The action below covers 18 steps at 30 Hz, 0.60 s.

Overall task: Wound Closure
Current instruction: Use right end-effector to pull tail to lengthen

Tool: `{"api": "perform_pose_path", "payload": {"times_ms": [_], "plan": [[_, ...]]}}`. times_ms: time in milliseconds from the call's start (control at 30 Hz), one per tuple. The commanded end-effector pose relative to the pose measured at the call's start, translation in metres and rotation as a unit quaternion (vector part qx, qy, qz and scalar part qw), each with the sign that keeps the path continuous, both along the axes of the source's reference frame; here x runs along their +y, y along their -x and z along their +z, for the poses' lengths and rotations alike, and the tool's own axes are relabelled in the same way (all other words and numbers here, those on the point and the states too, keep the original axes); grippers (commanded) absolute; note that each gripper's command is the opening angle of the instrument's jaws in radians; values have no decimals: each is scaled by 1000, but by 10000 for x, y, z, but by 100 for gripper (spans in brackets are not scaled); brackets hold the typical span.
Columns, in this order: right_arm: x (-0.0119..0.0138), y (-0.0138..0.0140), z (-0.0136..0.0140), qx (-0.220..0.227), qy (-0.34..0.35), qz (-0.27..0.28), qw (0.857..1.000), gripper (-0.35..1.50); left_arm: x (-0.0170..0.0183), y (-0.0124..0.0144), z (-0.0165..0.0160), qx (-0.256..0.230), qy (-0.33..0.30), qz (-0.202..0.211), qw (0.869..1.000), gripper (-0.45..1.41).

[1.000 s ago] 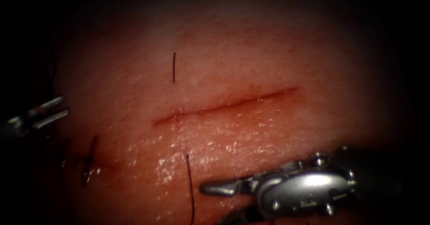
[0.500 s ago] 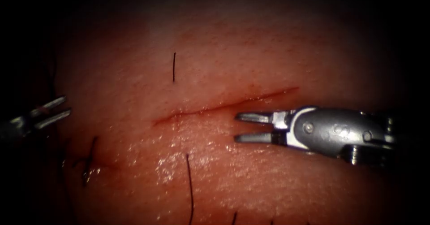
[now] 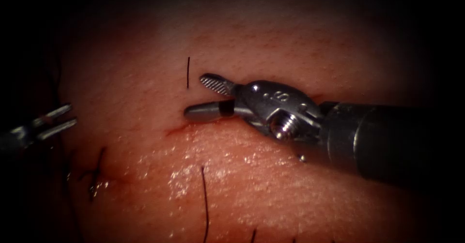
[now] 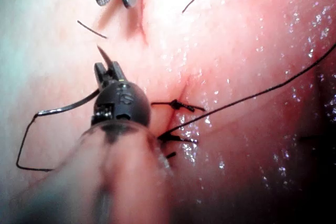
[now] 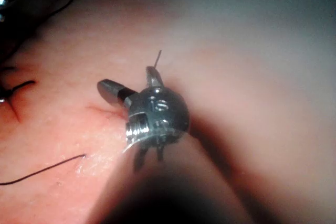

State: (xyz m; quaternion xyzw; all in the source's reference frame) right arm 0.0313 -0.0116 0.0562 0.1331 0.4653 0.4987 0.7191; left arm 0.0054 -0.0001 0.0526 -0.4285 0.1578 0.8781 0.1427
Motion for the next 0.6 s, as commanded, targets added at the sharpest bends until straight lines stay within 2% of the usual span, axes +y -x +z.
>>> {"api": "perform_pose_path", "payload": {"times_ms": [33,267,433,467,533,600], "plan": [[12,-12,7,-7,2,12,1000,103,3,5,5,0,1,0,1000,-45],[28,-19,21,-29,-10,44,999,103,3,5,6,-2,-1,-2,1000,-45],[38,-26,32,-20,-25,58,998,99,3,5,6,-1,-1,-2,1000,-45],[40,-29,34,-15,-32,63,997,93,3,5,6,-2,-1,-2,1000,-45],[41,-36,38,-10,-40,70,997,56,3,5,6,-2,-1,-2,1000,-45],[41,-40,39,-8,-45,73,996,-22,3,5,6,-2,-1,-2,1000,-45]]}}
